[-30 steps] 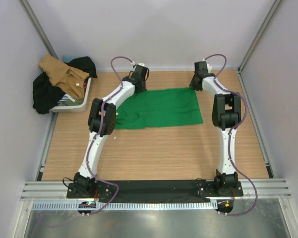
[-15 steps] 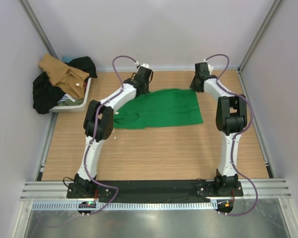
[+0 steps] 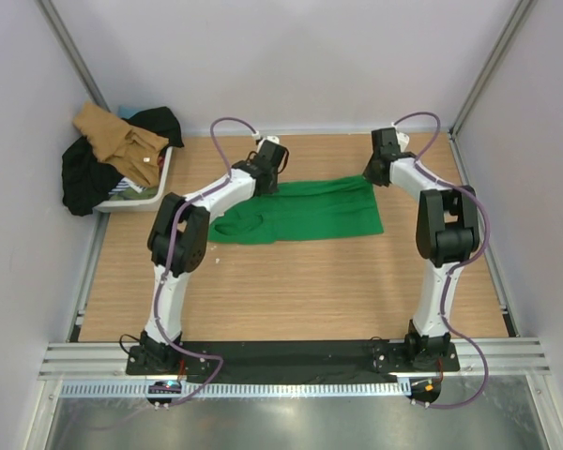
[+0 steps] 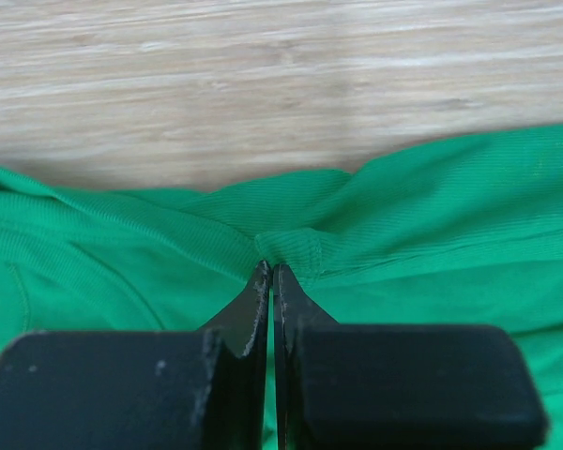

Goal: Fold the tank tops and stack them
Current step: Fold the tank top

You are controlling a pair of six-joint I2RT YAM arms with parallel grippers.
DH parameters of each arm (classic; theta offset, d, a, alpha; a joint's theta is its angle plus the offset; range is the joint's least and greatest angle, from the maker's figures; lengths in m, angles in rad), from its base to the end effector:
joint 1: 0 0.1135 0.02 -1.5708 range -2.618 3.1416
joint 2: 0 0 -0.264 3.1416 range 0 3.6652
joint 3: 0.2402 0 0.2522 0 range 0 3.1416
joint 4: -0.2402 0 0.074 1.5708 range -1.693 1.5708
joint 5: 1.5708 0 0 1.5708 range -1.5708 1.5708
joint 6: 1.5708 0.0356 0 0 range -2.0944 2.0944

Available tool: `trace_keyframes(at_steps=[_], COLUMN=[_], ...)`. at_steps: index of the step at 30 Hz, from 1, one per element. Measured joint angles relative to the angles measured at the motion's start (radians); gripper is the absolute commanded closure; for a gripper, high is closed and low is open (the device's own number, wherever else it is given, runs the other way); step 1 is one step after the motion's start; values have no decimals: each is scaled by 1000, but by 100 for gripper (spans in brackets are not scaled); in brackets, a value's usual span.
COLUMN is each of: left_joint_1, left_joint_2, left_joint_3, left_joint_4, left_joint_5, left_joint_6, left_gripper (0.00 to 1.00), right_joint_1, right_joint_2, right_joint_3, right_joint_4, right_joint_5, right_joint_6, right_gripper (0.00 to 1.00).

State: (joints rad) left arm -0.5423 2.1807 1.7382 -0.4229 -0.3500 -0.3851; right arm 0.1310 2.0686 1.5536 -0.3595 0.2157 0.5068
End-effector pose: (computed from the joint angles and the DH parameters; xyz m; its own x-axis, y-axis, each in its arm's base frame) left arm 0.4242 -0.2414 0.1974 -0.7150 0.0188 -0.6989 0.0279 0.9996 -0.0016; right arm 0.4556 0.0523 0.1936 -0.6609 0.3912 -0.6405 0.3766 0.9110 0.1677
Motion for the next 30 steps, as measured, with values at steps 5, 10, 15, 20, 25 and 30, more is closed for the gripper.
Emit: trace_keyframes(at_steps=[5,10,15,20,25,30], left_joint_1=[-16,-33,-50,-66,-78,-93], left_joint_2=[-55,-100,-125,-143,-162,-188], left_joint_3=[-48,-107,-153,-193,-222,-249], left_joint_4=[8,16,17,19,19,14], left_joint_5=[-24,-45,-64,-77,-95,-117], left_joint_6=[0,-1,-8,-28,-49,-80], left_gripper=[100,100,100,100,100,100], right_joint_1=[0,1,1,1,1,1], right_joint_2=[-52,-89,-126,-166,-197,-212], right_joint_3=[-61,-115,-159,-195,-223,-253], right_joint_4=[3,11,14,15,18,21], right_joint_5=[10,16,19,23,25,26], right_joint_6=[7,16,19,19,20,23], right_gripper=[99,99,99,99,99,99])
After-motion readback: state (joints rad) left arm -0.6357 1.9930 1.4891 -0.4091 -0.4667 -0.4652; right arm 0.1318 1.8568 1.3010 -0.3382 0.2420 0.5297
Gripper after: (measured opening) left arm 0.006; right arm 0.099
